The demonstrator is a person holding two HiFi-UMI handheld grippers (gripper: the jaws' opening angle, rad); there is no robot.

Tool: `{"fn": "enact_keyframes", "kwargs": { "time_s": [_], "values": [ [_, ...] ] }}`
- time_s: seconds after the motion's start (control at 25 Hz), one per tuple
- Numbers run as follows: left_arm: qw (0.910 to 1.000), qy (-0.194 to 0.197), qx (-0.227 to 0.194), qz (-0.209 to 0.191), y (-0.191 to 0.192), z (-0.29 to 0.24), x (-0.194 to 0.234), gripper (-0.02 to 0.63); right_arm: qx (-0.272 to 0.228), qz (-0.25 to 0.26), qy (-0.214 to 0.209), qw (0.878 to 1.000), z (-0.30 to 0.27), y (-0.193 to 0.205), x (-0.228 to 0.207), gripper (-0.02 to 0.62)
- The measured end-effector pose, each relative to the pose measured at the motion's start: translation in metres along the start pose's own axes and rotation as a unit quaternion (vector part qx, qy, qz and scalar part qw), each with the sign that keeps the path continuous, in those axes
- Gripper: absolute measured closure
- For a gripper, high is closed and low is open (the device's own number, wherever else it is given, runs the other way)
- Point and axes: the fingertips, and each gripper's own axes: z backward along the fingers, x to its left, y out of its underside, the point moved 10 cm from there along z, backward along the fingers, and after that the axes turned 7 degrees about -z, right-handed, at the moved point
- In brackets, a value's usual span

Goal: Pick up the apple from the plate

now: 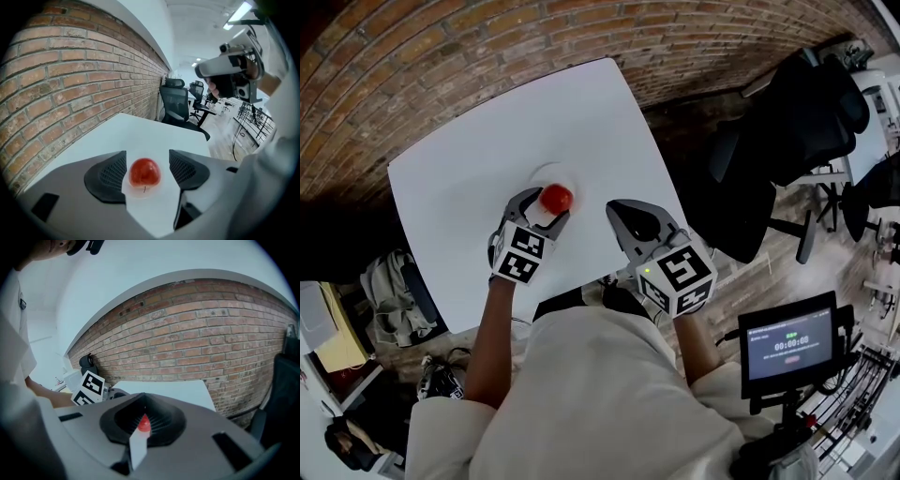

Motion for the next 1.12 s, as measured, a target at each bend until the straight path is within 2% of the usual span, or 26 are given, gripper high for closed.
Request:
{"fn": "enact_keyframes", "kwargs": {
  "time_s": [0.24,0.56,1.12],
  "values": [
    [0.9994,0.025,0.022,-0.005,0.007,-0.011,0.0,0.305,0.008,-0.003,-0.002,1.0,-0.005,0.001,-0.004,0.594],
    [0.998,0.028,0.056,-0.006,0.022,-0.032,0.001,0.273,0.018,-0.007,-0.003,1.0,-0.013,0.004,-0.01,0.594],
    [0.9966,0.037,0.072,0.018,0.043,-0.053,0.009,0.235,0.037,-0.011,0.004,0.999,-0.019,0.01,-0.018,0.594]
  ]
}}
